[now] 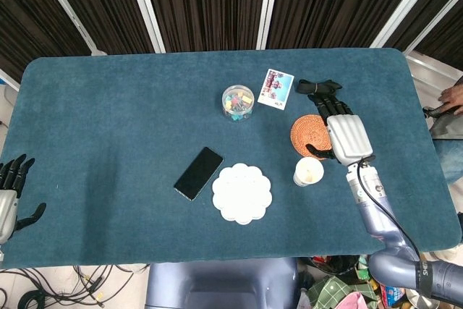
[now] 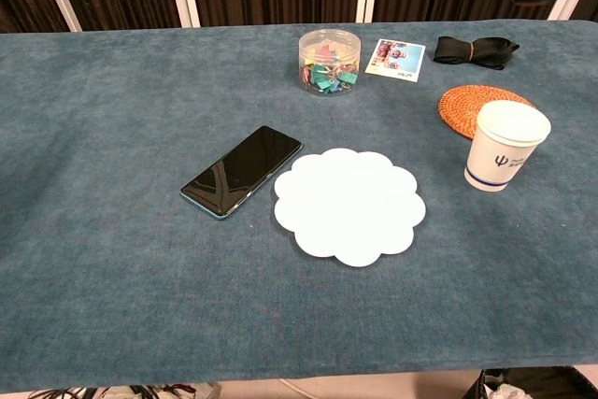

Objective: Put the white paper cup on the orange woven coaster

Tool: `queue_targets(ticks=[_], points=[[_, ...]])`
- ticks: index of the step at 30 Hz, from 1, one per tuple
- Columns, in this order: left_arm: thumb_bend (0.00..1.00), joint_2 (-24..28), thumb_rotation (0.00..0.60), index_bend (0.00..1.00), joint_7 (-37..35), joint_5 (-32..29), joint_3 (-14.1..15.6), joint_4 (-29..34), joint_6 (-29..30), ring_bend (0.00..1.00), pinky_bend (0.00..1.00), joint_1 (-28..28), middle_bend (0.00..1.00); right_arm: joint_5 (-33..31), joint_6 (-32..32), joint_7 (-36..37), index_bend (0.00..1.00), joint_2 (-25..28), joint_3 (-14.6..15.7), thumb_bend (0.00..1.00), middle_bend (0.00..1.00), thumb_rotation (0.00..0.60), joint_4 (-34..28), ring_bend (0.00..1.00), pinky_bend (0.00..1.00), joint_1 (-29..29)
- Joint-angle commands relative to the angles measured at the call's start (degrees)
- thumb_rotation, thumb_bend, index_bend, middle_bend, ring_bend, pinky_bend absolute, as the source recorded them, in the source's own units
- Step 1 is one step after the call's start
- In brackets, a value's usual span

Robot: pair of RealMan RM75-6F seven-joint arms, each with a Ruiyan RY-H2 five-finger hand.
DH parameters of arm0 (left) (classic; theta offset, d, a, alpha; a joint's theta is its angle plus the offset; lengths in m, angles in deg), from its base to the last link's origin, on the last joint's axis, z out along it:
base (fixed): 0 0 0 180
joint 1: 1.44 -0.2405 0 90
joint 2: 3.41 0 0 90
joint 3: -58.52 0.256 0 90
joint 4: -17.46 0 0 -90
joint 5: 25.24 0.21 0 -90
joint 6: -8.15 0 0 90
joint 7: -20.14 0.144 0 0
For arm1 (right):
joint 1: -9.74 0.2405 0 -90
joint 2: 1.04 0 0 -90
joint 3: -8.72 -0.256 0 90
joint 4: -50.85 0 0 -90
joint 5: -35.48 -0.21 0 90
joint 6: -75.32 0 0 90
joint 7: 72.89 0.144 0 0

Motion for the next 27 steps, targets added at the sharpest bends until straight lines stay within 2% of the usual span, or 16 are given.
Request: queue_targets(ticks=[1, 17, 22, 27], points=[[0.28, 0.09, 0.600, 0.00, -0.41, -0.54, -0.15, 0.10, 0.25, 0.00, 0.00, -0.28, 0.00, 0.01, -0.50, 0.16, 0.09, -0.06, 0.26, 0.11, 0.06, 0.600, 0.56, 0.07, 0.14, 0.05], [0.28, 0.38, 0.600, 0.00, -0.76, -0.24, -0.01, 0.08, 0.08, 0.00, 0.00, -0.32, 0.00, -0.05, -0.39, 1.75, 0.09, 2.89, 0.39, 0.11, 0.06, 0.600, -0.21, 0.07, 0.14, -1.40], [0.28, 0.42, 0.600, 0.00, -0.95, -0.09, 0.00, 0.06, 0.08, 0.00, 0.00, -0.32, 0.00, 1.13, 0.15, 3.30, 0.09, 4.22, 2.37, 0.10, 0.06, 0.600, -1.81, 0.07, 0.14, -3.77], [0.28, 0.43, 0.600, 0.00, -0.98, 0.04, 0.07, 0.06, 0.05, 0.00, 0.00, -0.32, 0.00, 3.76, 0.23, 9.49, 0.09, 4.02, 6.01, 0.09, 0.06, 0.600, -1.98, 0.07, 0.14, -7.93]])
